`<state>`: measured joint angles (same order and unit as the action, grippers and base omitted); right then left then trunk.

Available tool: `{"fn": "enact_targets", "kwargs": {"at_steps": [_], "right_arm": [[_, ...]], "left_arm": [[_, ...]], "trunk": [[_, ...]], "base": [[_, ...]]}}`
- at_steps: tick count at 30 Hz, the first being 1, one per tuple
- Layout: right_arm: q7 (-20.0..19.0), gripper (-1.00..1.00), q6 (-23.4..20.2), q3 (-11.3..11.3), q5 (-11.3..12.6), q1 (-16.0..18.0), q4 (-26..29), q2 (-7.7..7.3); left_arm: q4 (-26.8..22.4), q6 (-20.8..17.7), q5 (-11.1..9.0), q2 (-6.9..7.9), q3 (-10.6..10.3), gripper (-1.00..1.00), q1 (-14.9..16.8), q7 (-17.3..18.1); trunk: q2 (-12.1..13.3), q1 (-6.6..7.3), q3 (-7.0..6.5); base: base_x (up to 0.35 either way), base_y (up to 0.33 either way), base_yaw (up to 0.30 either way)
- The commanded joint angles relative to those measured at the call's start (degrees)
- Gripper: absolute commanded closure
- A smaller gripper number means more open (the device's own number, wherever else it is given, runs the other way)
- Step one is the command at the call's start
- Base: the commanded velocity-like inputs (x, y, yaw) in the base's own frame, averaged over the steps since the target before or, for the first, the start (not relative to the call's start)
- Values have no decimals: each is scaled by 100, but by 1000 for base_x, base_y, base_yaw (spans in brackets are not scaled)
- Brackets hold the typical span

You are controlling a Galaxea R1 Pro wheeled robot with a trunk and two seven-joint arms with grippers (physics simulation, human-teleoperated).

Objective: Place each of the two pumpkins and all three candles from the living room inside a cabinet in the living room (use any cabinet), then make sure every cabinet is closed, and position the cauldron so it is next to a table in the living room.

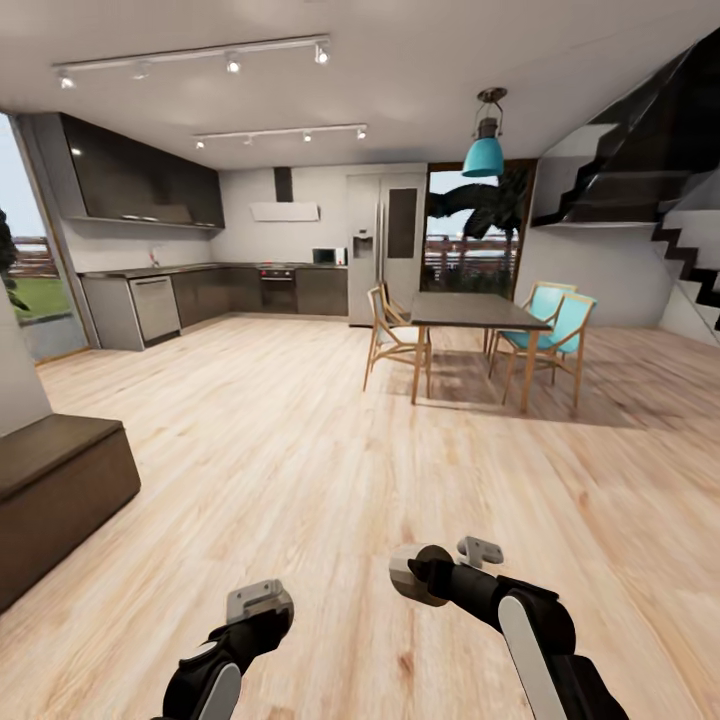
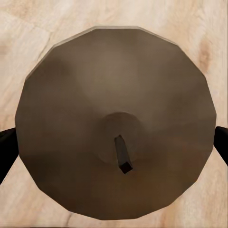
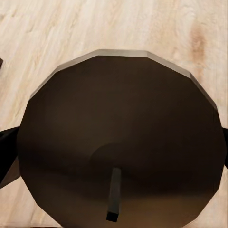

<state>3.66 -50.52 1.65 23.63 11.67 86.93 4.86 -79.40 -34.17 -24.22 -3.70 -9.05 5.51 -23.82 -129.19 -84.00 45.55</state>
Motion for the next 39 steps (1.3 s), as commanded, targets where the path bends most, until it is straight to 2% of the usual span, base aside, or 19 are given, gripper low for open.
{"fn": "enact_targets", "kwargs": {"at_steps": [1, 10, 39], "right_arm": [[36, 100, -20, 0, 68, 2, 8, 3], [35, 100, -20, -3, 67, 3, 6, 2], [32, 100, -20, -7, 71, 3, 6, -2]], "left_arm": [[-2, -11, -58, 1, -9, 100, 8, -58], [7, -11, 7, 1, -28, 100, 4, -75], [12, -11, 14, 1, -35, 100, 3, -79]], "trunk": [[39, 24, -12], [399, 221, -174], [1563, 858, -695]], "base": [[0, 0, 286], [0, 0, 286], [0, 0, 286]]}}
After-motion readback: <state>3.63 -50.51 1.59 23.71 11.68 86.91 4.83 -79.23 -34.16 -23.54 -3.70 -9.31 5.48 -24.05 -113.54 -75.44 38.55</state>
